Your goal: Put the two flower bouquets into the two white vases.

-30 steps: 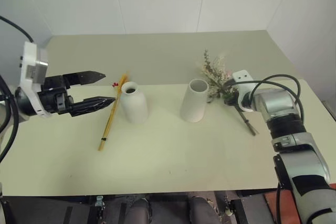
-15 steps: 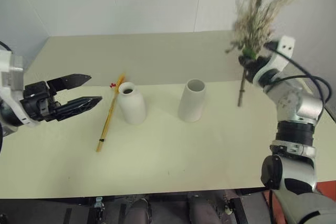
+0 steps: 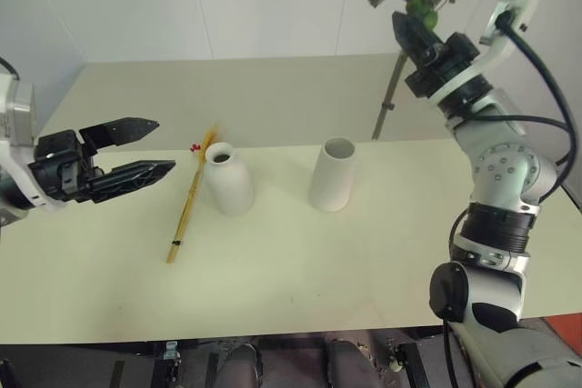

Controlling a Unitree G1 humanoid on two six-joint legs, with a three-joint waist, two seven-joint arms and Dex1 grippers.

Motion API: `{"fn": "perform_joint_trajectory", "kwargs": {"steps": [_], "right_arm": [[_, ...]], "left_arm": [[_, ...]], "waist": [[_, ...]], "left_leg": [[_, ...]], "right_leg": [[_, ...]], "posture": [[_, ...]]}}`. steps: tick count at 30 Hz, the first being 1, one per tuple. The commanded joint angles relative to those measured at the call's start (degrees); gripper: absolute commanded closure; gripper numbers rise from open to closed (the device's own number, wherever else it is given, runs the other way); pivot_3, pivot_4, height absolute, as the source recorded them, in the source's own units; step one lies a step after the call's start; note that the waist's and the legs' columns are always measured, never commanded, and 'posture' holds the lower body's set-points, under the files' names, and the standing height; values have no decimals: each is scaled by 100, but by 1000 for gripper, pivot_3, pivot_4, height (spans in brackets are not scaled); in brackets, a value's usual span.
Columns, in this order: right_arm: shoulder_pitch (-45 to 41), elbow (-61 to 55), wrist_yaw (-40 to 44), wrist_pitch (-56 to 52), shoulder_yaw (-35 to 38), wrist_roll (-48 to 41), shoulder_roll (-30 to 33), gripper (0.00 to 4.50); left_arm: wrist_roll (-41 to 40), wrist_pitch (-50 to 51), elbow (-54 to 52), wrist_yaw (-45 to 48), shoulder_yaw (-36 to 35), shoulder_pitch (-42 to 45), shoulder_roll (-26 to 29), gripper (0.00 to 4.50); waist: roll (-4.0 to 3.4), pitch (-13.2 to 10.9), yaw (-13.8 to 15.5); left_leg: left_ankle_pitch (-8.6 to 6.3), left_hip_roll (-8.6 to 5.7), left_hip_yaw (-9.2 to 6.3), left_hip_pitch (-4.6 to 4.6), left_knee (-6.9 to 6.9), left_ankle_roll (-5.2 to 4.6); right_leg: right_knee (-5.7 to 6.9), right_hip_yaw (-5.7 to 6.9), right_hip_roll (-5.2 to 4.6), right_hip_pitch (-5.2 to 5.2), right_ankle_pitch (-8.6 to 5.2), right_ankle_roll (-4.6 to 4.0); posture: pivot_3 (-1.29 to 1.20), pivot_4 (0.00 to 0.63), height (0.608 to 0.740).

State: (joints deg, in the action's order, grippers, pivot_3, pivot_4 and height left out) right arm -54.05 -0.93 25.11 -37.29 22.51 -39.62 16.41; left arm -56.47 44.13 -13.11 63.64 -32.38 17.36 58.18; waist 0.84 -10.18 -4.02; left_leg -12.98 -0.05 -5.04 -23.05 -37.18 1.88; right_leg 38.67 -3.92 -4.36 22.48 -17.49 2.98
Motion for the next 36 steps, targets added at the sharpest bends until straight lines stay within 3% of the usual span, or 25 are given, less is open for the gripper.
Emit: {"fn": "perform_joint_trajectory", "kwargs": {"steps": [1, 17, 25, 36], "right_arm": [[-146, -434, -28, 94, -133, -306, -92, 4287], [296, -129, -94, 861, -732, 18, -689, 4287], [1139, -209, 64, 1309, -1181, 449, -822, 4287], [2310, -1306, 441, 1165, -1287, 249, -436, 591]], "left_arm": [[-1, -73, -20, 44, -3, 126, 121, 0], [9, -59, -36, 66, -23, 99, 177, 0], [11, -29, -59, 51, -40, 84, 226, 0], [82, -24, 15, -15, -17, 64, 223, 0]], "waist": [[0, 0, 0], [0, 0, 2], [0, 0, 1], [1, 0, 5]], "left_leg": [[0, 0, 0, 0, 0, 0], [1, 1, 11, -3, 2, 2], [3, 4, 21, -13, 9, 4], [5, 5, 26, -15, 10, 7]], "right_leg": [[0, 0, 0, 0, 0, 0], [27, -2, -1, 28, 0, 0], [35, -4, -2, 53, 0, -1], [37, -6, -2, 58, 0, -1]], "posture": [[0, 150, 740], [0, 150, 740], [0, 150, 740], [0, 150, 740]]}}
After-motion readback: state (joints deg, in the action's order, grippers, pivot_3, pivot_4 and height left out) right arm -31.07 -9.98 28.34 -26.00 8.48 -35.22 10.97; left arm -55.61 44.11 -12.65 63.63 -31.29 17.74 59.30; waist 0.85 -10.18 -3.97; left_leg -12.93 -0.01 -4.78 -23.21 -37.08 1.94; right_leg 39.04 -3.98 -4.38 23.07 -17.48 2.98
